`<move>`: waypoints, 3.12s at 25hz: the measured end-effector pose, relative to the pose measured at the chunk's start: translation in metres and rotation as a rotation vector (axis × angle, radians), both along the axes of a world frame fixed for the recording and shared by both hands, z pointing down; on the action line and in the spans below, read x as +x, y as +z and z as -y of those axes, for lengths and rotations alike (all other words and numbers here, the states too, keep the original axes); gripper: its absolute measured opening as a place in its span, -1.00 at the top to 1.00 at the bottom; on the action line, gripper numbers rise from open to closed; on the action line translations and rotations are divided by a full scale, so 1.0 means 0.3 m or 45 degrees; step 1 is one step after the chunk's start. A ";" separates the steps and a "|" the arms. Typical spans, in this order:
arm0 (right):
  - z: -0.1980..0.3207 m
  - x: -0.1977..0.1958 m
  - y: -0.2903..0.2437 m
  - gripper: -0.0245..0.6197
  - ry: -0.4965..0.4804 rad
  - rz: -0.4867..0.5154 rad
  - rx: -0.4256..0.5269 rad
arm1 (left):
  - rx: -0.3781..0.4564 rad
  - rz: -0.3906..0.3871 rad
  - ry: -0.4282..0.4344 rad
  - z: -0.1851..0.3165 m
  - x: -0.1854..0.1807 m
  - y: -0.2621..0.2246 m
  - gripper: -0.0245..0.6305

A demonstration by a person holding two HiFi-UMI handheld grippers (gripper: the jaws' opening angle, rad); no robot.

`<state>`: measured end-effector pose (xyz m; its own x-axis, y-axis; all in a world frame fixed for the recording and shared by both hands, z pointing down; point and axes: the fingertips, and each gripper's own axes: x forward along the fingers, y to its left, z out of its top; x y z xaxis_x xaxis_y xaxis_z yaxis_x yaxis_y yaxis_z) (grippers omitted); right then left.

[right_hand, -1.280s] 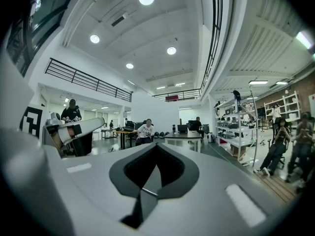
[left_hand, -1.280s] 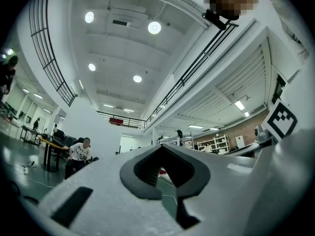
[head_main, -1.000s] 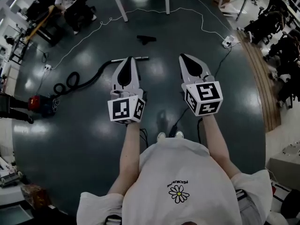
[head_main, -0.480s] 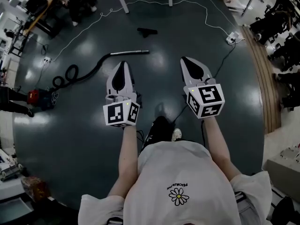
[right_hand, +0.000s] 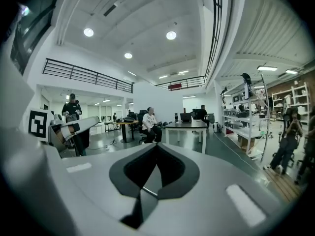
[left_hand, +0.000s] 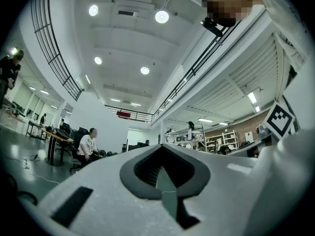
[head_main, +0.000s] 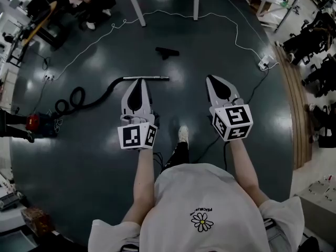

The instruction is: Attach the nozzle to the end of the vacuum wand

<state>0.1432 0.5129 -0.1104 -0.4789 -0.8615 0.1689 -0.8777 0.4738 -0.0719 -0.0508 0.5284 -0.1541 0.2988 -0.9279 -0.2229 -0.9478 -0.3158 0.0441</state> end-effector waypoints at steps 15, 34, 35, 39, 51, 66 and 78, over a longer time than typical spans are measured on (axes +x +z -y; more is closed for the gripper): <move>0.760 -0.105 0.049 0.90 0.035 -0.096 -0.077 | -0.066 -0.051 -0.043 0.780 -0.217 0.038 0.92; 1.663 -0.190 0.055 0.90 -0.110 -0.078 -0.094 | -0.066 0.040 -0.048 1.605 -0.183 -0.014 0.92; 1.679 -0.195 0.044 0.90 -0.114 -0.083 -0.084 | -0.063 0.050 -0.035 1.624 -0.177 -0.019 0.92; 1.736 -0.203 0.002 0.90 -0.132 -0.112 -0.038 | -0.058 0.129 0.021 1.682 -0.169 -0.022 0.92; 2.067 -0.348 0.522 0.78 -0.398 -0.392 0.001 | -0.188 0.366 0.231 1.961 -0.244 0.627 0.63; 2.429 -0.805 3.024 0.10 -1.484 -1.794 0.426 | -1.062 1.586 1.204 1.751 -0.534 3.374 -0.43; 2.482 -0.921 3.261 0.32 -1.505 -1.902 0.507 | -1.139 1.584 1.339 1.634 -0.541 3.503 0.30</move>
